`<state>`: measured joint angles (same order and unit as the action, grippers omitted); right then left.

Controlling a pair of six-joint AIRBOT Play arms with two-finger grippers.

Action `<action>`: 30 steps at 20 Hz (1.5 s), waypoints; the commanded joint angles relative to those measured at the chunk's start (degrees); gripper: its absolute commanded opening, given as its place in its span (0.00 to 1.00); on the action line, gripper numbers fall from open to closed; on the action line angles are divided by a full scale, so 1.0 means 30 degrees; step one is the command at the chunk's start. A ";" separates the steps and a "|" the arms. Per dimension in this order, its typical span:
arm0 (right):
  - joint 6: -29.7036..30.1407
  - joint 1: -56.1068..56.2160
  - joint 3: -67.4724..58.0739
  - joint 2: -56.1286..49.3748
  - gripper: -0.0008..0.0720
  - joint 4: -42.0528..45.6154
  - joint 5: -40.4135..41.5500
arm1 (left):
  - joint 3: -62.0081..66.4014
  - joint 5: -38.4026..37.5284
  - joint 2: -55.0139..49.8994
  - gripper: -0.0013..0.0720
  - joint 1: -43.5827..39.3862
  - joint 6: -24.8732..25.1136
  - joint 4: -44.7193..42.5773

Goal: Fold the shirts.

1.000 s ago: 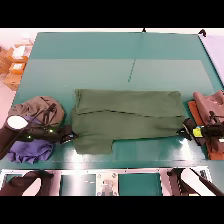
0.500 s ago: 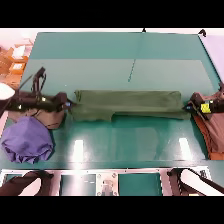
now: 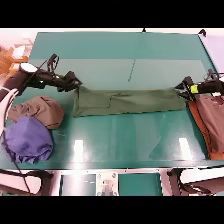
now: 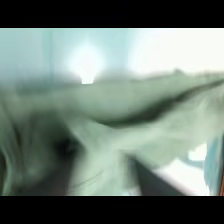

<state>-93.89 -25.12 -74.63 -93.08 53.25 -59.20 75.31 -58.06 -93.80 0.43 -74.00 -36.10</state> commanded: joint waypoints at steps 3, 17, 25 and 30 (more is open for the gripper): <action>0.2688 -0.1151 -0.4677 -0.1858 0.73 -0.0007 -0.2135 | 0.2084 0.0423 -0.1588 0.85 0.0605 0.0656 0.1195; 0.9231 -0.2973 -0.4379 -0.5697 0.86 0.1100 -0.6900 | 0.4058 -0.5654 -0.1588 0.84 0.0801 0.0692 0.1472; 1.0528 -0.2339 -0.4444 -0.7213 0.85 -0.1698 -0.7519 | 0.4058 -0.5661 -0.1588 0.84 -0.0204 0.0940 0.1763; 1.0499 -0.2004 -0.6368 -0.7198 0.04 -0.2419 -0.9340 | 0.4058 -0.4240 -0.1596 0.75 -0.2120 0.1341 0.1749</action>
<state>-62.67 -31.64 -90.52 -114.76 48.90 -83.35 87.46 -73.14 -98.56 -3.11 -70.54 -30.87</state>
